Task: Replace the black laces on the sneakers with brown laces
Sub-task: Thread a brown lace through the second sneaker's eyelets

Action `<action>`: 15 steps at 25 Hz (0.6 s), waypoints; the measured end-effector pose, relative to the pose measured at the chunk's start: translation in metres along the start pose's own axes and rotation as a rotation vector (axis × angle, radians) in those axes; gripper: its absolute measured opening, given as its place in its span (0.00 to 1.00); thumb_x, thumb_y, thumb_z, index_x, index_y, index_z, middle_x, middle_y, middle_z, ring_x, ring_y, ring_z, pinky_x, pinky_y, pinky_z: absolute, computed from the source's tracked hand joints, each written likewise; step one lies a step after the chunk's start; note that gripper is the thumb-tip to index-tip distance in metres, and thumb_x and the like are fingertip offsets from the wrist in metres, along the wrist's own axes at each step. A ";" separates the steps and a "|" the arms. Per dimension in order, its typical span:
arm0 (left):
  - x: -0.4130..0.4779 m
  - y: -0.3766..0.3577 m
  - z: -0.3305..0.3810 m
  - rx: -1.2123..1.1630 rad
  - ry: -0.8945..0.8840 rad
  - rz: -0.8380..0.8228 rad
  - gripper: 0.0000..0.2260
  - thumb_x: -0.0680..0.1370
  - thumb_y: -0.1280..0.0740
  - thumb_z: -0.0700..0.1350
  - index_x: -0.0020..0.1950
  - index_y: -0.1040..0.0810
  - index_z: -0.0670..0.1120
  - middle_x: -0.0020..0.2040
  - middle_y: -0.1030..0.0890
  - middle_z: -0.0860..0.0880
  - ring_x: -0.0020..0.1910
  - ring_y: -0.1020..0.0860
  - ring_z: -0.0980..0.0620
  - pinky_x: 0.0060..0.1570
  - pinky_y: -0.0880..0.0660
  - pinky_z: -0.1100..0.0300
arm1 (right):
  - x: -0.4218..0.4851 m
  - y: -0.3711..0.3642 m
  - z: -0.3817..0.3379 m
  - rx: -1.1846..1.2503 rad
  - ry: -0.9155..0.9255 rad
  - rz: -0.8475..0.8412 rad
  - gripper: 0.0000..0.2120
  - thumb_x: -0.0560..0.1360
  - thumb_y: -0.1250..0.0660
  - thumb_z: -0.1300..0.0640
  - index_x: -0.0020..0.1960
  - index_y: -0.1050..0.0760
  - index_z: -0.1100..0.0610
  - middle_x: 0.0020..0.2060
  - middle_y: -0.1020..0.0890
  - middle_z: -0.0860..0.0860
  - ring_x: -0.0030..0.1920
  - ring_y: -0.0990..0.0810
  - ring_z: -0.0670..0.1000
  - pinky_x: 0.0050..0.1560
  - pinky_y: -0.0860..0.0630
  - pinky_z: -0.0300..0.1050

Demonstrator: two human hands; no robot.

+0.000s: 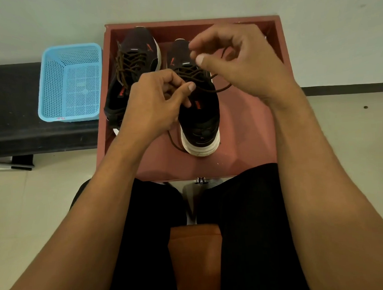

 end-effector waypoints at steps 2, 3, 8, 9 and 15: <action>0.001 0.003 -0.003 0.038 -0.002 0.019 0.06 0.82 0.29 0.52 0.51 0.17 0.51 0.38 0.15 0.54 0.27 0.22 0.65 0.27 0.30 0.72 | -0.002 -0.023 -0.002 -0.028 -0.007 -0.195 0.11 0.79 0.26 0.51 0.59 0.15 0.53 0.49 0.13 0.44 0.52 0.15 0.41 0.51 0.24 0.30; 0.001 0.005 -0.003 0.038 -0.006 0.034 0.06 0.82 0.28 0.52 0.51 0.16 0.51 0.38 0.15 0.54 0.27 0.22 0.66 0.27 0.30 0.73 | -0.004 -0.029 0.000 -0.033 -0.018 -0.253 0.11 0.79 0.25 0.50 0.58 0.15 0.53 0.48 0.13 0.44 0.51 0.15 0.41 0.51 0.23 0.31; 0.002 0.015 -0.012 -0.132 0.062 0.116 0.11 0.78 0.24 0.54 0.49 0.17 0.47 0.36 0.14 0.51 0.25 0.23 0.58 0.25 0.28 0.64 | 0.000 -0.032 -0.006 -0.035 0.015 -0.249 0.10 0.77 0.23 0.50 0.57 0.13 0.51 0.46 0.12 0.44 0.48 0.15 0.42 0.53 0.20 0.34; 0.002 0.015 -0.016 -0.182 0.091 0.126 0.14 0.77 0.24 0.54 0.50 0.18 0.45 0.36 0.13 0.51 0.24 0.23 0.56 0.24 0.28 0.62 | 0.000 -0.032 -0.006 -0.019 0.009 -0.243 0.10 0.77 0.23 0.50 0.56 0.12 0.51 0.46 0.12 0.44 0.49 0.14 0.43 0.54 0.19 0.37; 0.008 0.023 -0.014 -0.192 0.003 0.196 0.10 0.84 0.32 0.51 0.54 0.21 0.44 0.40 0.13 0.50 0.27 0.22 0.54 0.26 0.25 0.58 | 0.001 -0.025 0.011 0.042 -0.058 -0.164 0.09 0.76 0.21 0.52 0.54 0.12 0.54 0.44 0.12 0.43 0.46 0.15 0.40 0.51 0.19 0.37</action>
Point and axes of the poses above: each hand's wrist, its own x-axis towards the middle knuckle, its own y-axis out of the back of the hand, z = x × y, the point moved 9 cm from there along x, towards the middle knuckle
